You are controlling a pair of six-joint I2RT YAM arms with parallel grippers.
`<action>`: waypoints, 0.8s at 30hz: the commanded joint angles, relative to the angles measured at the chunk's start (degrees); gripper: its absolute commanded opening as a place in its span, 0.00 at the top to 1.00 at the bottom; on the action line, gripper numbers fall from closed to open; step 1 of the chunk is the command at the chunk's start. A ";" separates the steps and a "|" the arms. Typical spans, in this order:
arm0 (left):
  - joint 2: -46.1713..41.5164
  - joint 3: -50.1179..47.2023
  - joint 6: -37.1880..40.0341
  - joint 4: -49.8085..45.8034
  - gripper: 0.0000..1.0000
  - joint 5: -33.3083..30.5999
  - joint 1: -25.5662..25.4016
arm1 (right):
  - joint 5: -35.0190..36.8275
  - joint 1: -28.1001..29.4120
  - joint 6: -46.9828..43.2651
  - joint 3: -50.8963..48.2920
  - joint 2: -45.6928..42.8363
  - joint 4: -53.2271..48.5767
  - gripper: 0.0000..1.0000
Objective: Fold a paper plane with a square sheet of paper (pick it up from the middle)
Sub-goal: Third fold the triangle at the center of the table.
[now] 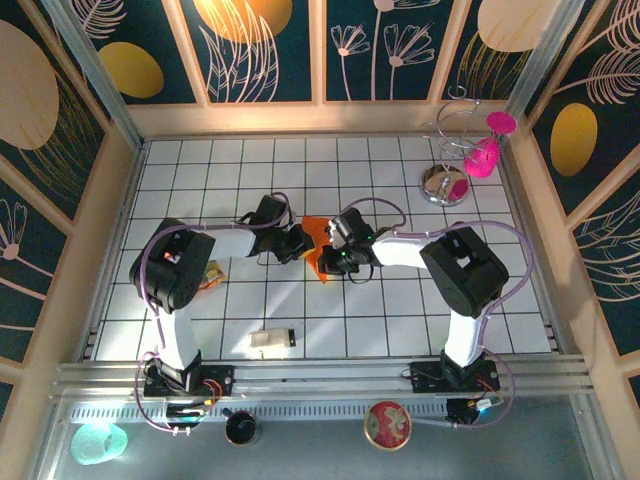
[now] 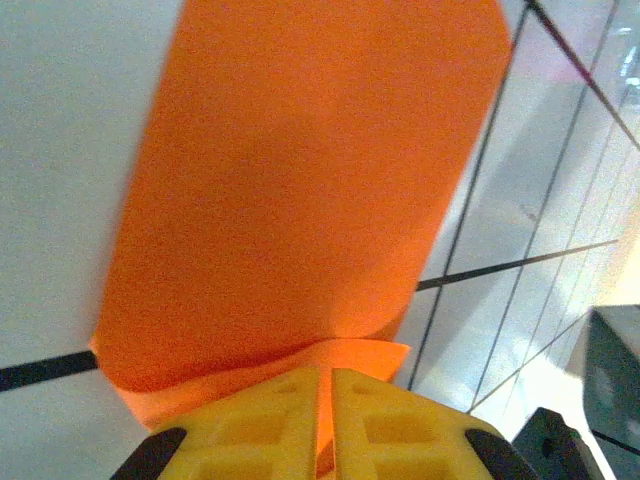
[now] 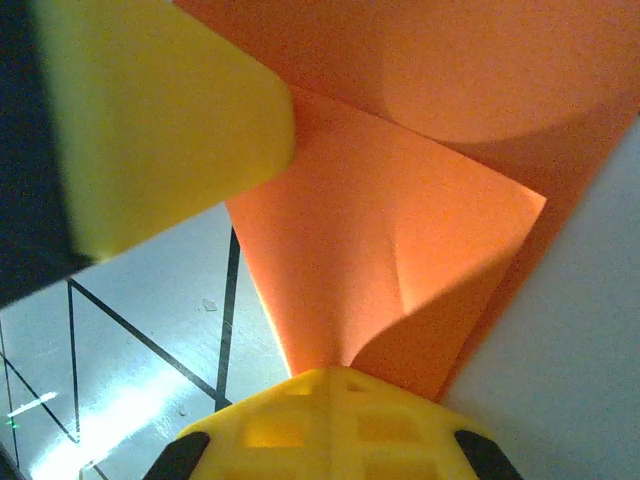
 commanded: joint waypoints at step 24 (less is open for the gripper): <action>2.11 1.36 10.42 -2.97 0.88 -1.31 -0.30 | 4.32 0.48 -0.64 3.57 4.54 -9.85 1.00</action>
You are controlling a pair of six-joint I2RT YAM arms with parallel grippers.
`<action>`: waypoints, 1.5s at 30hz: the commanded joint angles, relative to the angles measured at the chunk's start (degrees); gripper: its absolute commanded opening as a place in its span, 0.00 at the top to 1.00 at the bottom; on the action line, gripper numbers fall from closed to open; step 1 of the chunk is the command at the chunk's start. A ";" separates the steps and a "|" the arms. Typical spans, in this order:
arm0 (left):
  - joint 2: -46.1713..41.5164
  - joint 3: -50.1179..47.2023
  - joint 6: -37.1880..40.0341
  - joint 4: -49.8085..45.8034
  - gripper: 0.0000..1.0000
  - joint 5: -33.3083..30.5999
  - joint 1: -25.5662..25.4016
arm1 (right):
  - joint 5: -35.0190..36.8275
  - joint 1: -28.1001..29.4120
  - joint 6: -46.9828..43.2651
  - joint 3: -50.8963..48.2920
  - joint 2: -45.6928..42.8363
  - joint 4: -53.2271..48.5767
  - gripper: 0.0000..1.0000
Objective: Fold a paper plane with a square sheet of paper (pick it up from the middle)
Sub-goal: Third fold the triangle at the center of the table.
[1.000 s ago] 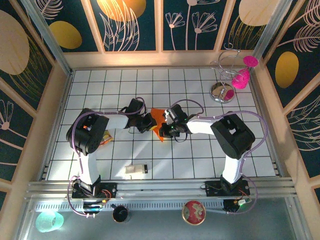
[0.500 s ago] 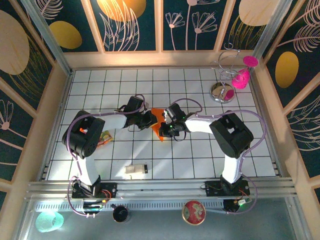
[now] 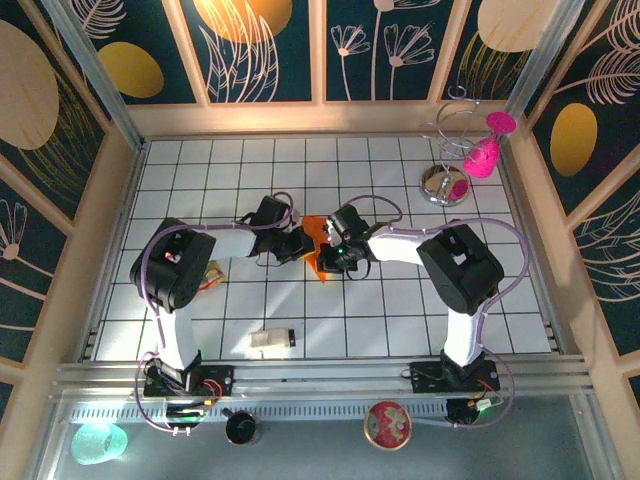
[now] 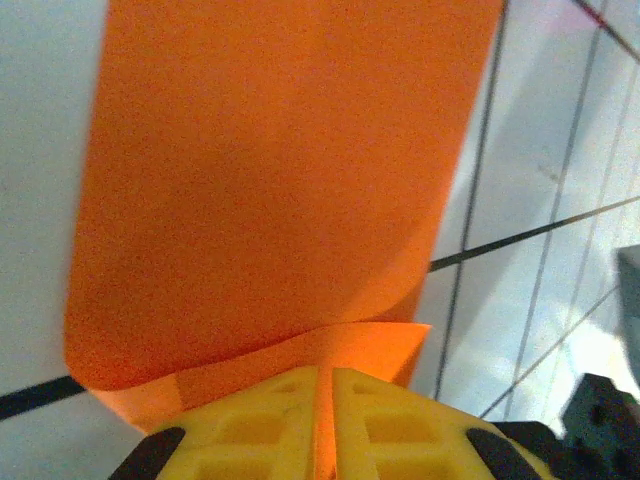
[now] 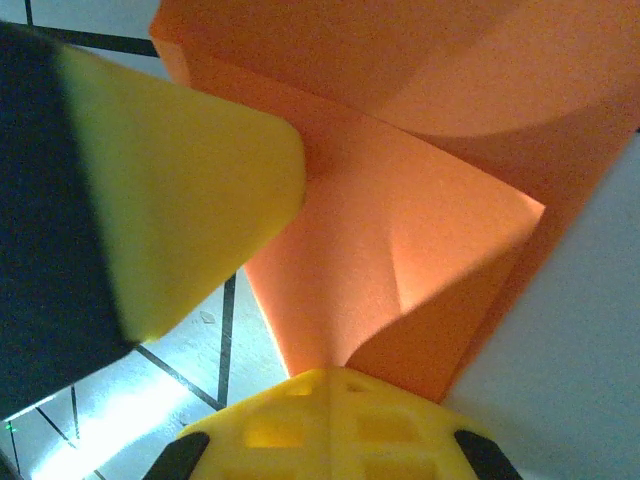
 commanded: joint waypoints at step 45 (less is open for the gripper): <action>-10.15 -8.25 -7.89 6.72 0.63 2.16 11.09 | -4.23 -4.65 6.62 0.22 -3.26 10.21 0.92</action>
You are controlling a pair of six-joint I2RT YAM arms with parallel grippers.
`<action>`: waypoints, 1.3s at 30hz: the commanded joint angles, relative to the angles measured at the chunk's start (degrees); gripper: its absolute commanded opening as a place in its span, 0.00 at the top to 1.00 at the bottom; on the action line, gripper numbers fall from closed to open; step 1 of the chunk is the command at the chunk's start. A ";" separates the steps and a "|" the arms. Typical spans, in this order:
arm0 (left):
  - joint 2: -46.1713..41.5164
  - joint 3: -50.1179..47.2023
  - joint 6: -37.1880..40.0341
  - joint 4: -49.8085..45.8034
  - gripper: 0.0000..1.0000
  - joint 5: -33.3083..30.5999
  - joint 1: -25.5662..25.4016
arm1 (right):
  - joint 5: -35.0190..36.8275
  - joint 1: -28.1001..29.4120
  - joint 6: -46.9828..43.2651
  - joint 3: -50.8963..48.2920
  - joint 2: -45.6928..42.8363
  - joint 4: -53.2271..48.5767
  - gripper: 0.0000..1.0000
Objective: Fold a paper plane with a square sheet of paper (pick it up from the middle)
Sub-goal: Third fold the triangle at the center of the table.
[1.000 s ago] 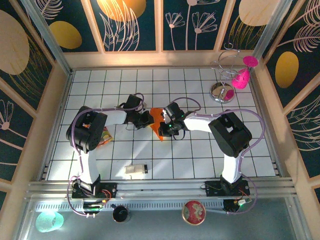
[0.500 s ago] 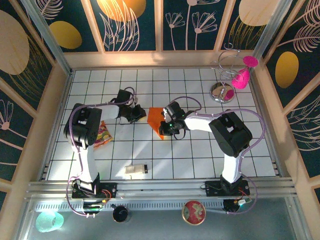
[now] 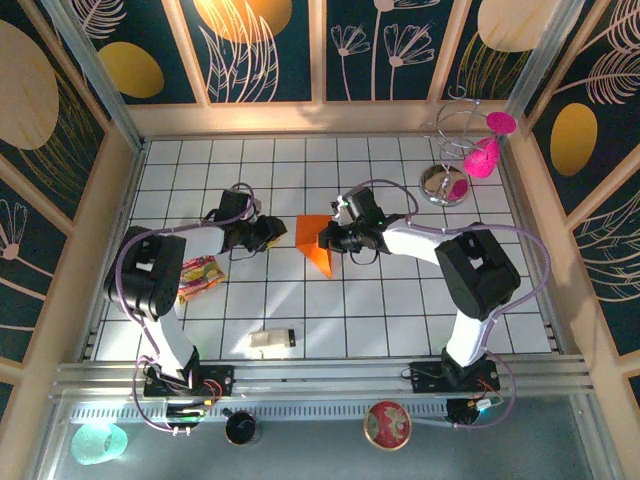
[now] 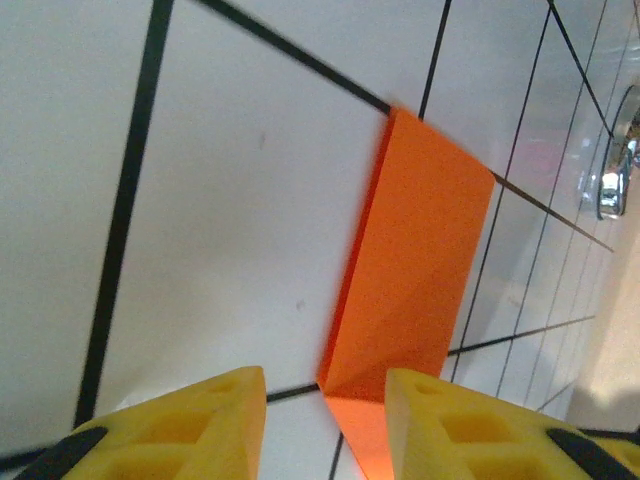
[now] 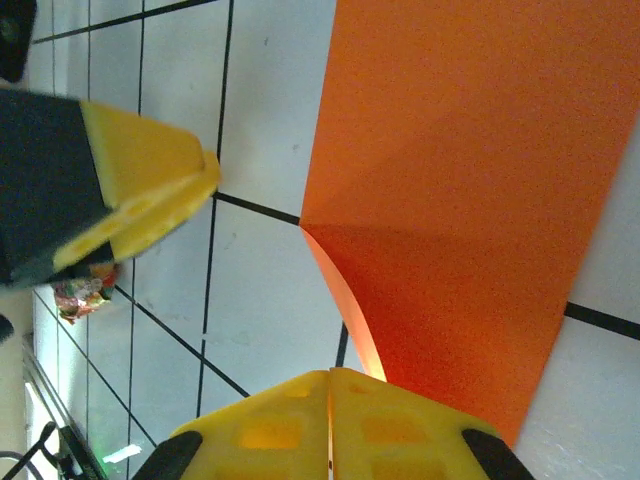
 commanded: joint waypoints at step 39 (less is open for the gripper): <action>7.93 2.47 -4.99 3.13 0.68 5.63 -4.89 | 4.13 -0.51 3.00 -1.47 8.33 -0.25 0.94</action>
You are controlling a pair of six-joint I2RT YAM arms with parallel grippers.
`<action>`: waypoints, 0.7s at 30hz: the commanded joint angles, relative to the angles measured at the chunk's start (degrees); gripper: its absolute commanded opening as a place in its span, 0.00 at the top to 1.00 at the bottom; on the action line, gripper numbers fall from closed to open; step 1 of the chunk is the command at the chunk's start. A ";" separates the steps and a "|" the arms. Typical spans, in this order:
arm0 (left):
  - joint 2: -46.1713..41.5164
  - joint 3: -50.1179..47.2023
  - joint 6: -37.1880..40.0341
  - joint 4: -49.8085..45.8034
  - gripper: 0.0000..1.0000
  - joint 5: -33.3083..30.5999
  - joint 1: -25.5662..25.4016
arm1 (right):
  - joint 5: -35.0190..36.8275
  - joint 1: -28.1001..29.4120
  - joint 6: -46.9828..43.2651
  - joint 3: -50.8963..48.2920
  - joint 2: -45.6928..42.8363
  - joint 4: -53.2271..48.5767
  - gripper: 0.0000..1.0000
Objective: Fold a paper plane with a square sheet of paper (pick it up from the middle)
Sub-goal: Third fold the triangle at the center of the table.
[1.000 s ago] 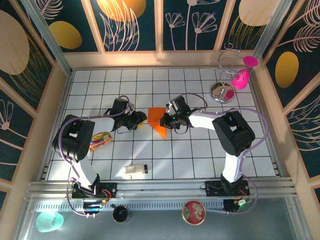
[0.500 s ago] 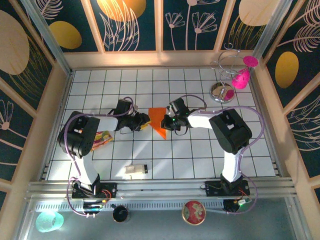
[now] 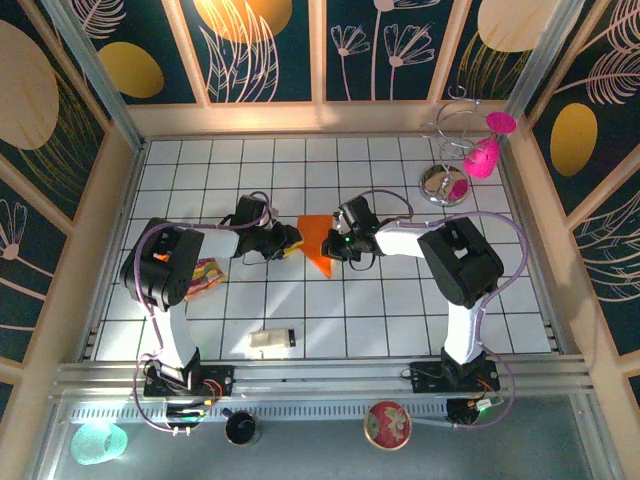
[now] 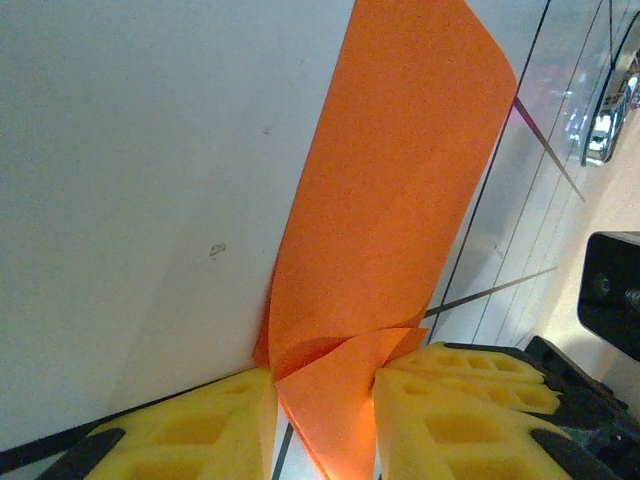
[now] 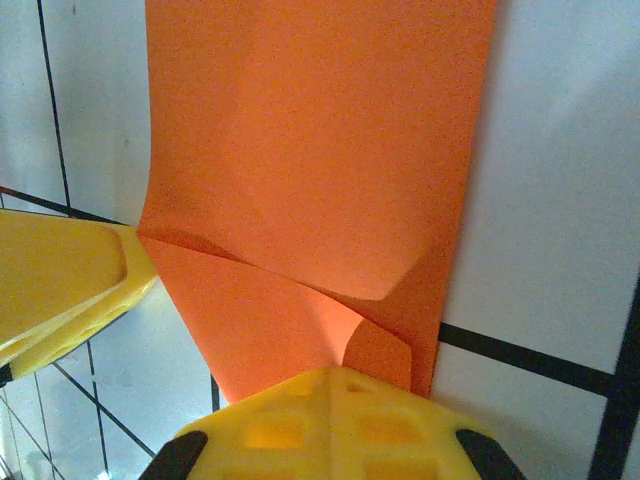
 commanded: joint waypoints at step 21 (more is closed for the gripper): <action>5.31 7.41 13.06 -5.22 0.72 8.33 -0.21 | 0.28 -0.58 0.56 -2.44 1.42 0.53 0.95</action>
